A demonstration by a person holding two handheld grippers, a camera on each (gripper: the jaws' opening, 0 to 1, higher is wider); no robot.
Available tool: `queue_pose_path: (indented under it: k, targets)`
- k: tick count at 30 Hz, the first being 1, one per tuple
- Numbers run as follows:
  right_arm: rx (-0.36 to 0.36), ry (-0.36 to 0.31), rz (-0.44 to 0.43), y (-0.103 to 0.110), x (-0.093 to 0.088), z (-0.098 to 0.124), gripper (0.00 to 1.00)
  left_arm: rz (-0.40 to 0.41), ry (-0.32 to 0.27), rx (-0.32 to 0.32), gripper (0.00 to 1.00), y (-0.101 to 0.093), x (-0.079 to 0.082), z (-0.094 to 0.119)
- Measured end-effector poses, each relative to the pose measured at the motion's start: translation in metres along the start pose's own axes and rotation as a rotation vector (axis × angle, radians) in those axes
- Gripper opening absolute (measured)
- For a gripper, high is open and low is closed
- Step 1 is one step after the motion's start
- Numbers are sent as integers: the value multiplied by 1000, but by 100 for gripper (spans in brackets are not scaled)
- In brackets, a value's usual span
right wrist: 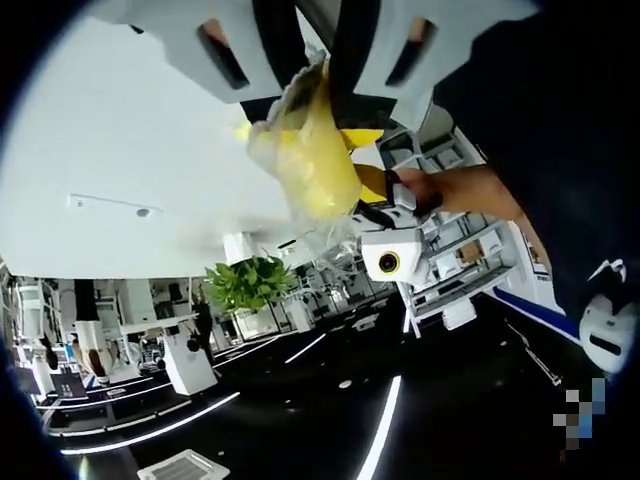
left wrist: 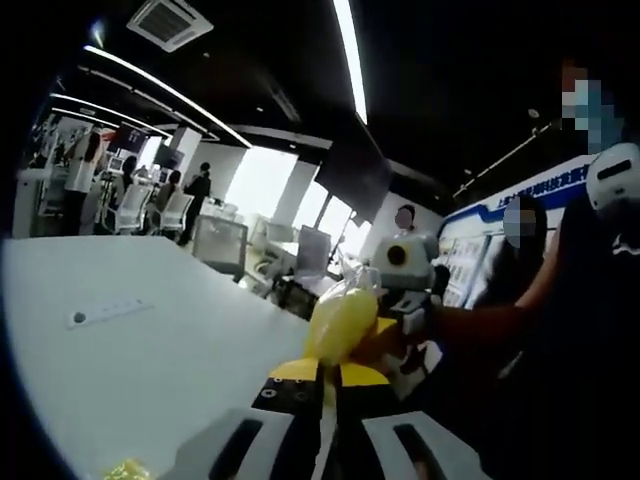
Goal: Compare the silicone blocks by pressing each to a similar depth, holding the contact briefly, and releasing to observe deformation and rebound differences across the visible hardness samples.
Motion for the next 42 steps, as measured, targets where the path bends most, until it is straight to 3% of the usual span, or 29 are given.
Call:
queue_pose_path:
  k: [6,9,18,25,33,42]
  targets:
    - [7,6,4,1,1,-2,1,-7,8,11,2,1,1,2]
    - [3,7,14,0,3,-4,1,-111,6,25,5,3,2,3]
    - [-1,33,35,1,2,-7,1,-68,12,20,6,4,-1,6]
    - [-10,27,52,-2,1,-9,1,-8,24,32,0,6,-3,5]
    - [-8,7,0,-4,1,-8,2,4,41,33,0,6,-1,5]
    - [-1,-41,99,-6,9,-3,11,9,7,30,0,6,9,2]
Point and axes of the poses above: the point that each gripper's makers call its tool centre point, and the gripper's own axes: z roughly backward along the fingers, y roughly to its left, x roughly out of its top, the point moved 5 cm from there along z, roughly backward along the fingers, and after that the axes turned 13 degrees about -z, right-handed, at the moved point
